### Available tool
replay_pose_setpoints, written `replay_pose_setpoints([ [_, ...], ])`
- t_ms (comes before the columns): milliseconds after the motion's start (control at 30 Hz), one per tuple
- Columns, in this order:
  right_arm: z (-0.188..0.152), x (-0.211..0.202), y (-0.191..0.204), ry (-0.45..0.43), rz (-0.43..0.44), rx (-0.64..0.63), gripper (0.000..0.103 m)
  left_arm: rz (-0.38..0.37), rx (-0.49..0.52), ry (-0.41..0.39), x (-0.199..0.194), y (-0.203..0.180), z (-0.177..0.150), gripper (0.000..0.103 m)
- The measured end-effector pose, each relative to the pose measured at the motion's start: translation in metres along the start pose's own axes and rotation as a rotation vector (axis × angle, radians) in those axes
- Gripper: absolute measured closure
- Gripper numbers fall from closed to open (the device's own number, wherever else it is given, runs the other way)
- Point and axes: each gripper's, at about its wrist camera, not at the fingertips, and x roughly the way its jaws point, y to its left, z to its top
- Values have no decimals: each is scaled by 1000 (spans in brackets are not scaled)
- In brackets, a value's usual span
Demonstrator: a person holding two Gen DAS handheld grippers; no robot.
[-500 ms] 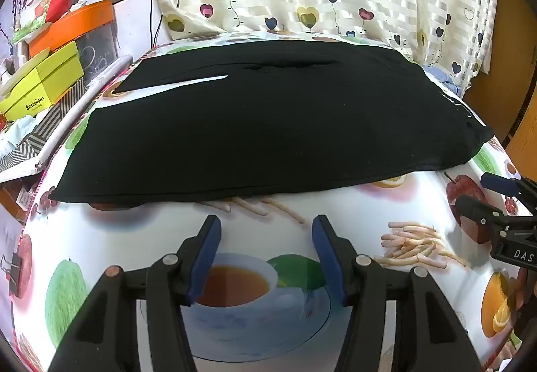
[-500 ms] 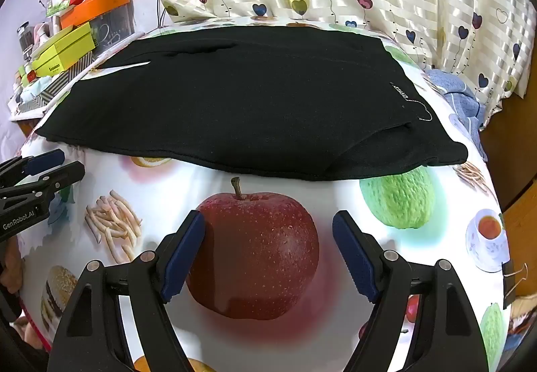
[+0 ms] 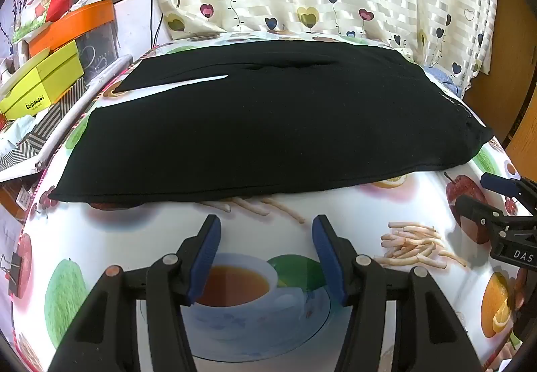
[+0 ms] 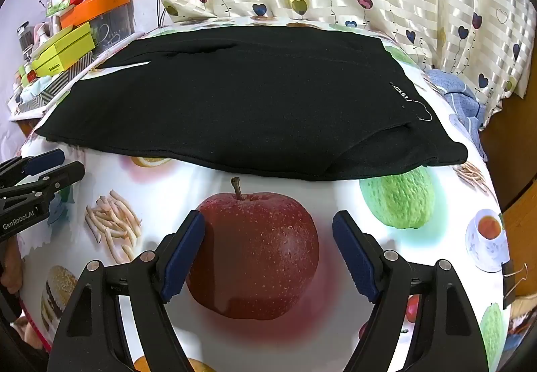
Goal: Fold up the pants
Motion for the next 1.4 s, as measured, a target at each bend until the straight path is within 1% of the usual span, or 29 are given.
replay_pose_setpoints([
  [900, 0, 0, 0, 0, 2, 2, 24, 13, -4, 1, 0, 2, 0, 42],
  [1033, 0, 0, 0, 0, 2, 2, 24, 24, -8, 3, 0, 2, 1, 39],
  [1400, 0, 1, -1, 0, 3, 2, 24, 22, -11, 3, 1, 4, 1, 39],
])
